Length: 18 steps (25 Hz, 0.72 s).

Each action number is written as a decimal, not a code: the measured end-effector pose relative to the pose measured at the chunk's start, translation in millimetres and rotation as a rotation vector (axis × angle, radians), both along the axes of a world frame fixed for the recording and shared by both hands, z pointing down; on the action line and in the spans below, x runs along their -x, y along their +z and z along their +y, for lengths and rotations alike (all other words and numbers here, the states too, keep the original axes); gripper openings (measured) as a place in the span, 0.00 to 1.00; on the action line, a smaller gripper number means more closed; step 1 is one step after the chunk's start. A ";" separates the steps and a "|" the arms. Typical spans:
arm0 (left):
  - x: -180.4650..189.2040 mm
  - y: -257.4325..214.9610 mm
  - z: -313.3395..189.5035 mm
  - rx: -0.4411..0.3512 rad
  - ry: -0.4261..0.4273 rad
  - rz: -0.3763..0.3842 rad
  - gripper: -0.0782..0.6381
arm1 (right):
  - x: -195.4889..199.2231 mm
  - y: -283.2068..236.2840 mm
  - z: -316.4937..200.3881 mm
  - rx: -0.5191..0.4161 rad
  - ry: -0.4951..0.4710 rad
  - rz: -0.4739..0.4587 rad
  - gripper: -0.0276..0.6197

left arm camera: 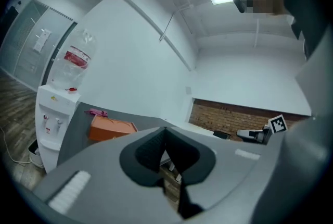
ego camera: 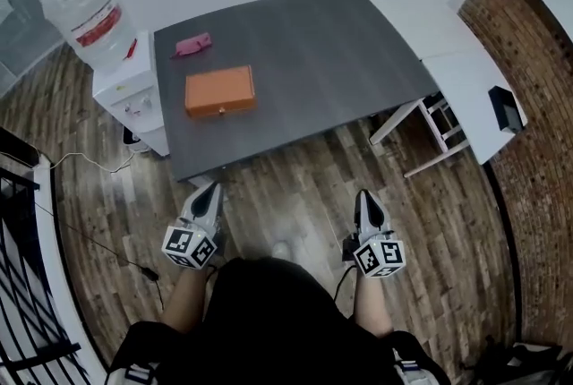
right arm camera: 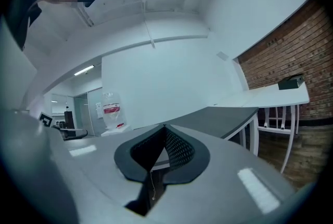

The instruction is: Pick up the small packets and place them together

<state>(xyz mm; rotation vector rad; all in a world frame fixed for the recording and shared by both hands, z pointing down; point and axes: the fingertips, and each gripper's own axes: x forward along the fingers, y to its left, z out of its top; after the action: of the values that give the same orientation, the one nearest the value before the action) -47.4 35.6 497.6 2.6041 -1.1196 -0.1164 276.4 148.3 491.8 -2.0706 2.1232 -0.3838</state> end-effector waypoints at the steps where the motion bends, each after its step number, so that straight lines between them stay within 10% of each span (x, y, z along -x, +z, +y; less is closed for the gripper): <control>1: -1.5 1.0 -2.4 0.005 -0.011 -0.003 0.11 | -1.8 0.7 -6.8 0.001 -0.014 -0.001 0.05; 18: 13.3 28.4 -118.8 0.050 -0.103 -0.077 0.11 | 24.8 -3.6 -162.5 0.035 -0.161 0.027 0.05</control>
<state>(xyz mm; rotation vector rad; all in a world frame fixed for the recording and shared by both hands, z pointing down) -60.7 -83.1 526.1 2.5267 -1.2672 -0.0109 251.6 -14.2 488.2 -1.9394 2.3232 -0.4181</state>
